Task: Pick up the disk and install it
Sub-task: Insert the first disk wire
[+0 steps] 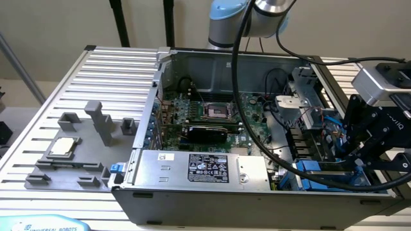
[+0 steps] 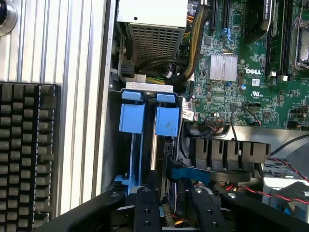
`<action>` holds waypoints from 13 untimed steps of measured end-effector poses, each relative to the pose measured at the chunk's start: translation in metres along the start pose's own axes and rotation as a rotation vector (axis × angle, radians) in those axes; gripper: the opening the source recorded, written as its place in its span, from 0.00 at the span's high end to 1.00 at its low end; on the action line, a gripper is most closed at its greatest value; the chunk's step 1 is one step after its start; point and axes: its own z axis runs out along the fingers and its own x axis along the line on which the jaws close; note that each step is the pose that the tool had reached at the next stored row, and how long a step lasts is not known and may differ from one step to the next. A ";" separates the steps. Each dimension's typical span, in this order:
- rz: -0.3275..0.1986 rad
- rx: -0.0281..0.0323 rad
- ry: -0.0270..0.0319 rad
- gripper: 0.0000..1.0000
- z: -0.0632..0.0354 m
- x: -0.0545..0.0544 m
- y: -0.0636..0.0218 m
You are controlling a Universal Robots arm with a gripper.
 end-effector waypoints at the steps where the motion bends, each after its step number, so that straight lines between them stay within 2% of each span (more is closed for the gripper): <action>1: 0.000 0.0000 0.0000 0.69 0.0000 0.000 0.0000; 9: 0.000 0.0000 0.0001 0.69 -0.0001 0.000 -0.0001; 13: -0.002 -0.0002 0.0000 0.69 -0.0002 0.000 -0.0031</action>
